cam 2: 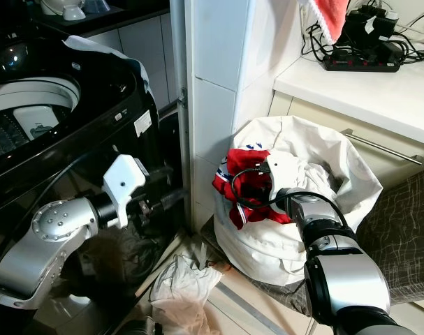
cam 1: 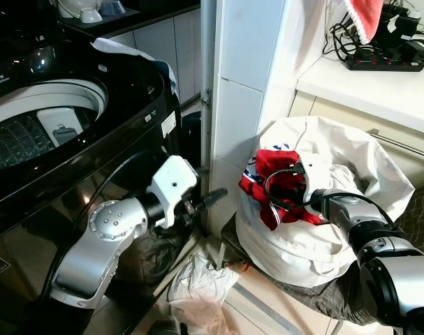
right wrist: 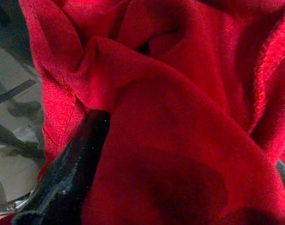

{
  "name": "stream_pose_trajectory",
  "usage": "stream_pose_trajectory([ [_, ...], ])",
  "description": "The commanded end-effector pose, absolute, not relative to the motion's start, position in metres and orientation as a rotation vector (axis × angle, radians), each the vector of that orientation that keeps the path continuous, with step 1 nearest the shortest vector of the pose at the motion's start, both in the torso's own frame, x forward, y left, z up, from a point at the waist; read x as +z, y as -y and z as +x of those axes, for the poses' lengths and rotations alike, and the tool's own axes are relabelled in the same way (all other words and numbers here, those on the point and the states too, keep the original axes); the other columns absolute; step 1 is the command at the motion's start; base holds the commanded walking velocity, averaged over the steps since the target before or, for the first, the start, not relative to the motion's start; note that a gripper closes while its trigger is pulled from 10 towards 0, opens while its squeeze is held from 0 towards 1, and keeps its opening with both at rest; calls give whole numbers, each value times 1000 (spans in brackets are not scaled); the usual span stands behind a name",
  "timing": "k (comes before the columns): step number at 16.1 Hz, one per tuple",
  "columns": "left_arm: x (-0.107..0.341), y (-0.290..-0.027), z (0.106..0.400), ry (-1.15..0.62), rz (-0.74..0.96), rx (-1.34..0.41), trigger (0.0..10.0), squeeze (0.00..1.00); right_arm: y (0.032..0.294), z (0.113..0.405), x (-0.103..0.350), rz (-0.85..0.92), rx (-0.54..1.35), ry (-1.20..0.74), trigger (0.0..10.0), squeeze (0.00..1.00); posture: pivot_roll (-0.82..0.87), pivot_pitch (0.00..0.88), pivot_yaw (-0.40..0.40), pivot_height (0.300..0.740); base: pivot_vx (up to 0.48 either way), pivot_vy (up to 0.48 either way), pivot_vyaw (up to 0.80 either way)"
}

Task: Clothes washing

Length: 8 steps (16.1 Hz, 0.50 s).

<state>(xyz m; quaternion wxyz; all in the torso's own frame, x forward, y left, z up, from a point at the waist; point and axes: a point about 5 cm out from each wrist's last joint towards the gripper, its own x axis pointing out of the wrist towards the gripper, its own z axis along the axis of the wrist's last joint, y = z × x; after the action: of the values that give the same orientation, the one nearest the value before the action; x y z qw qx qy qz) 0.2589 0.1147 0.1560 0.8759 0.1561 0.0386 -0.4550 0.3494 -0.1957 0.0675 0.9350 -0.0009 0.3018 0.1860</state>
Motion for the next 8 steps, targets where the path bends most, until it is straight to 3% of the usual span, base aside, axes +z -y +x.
stream_pose_trajectory([
  [1, 153, -112, 253, -109, 333, -994, 10000, 0, 198, 349, 67, 9, 367, -638, 0, 0, 160, 0, -11, 740, 0, 0, 0],
  [8, 155, -113, 259, -97, 347, -970, 10000, 0, 201, 353, 74, 5, 374, -620, 0, 0, 148, 0, -7, 740, 0, 0, 0],
])
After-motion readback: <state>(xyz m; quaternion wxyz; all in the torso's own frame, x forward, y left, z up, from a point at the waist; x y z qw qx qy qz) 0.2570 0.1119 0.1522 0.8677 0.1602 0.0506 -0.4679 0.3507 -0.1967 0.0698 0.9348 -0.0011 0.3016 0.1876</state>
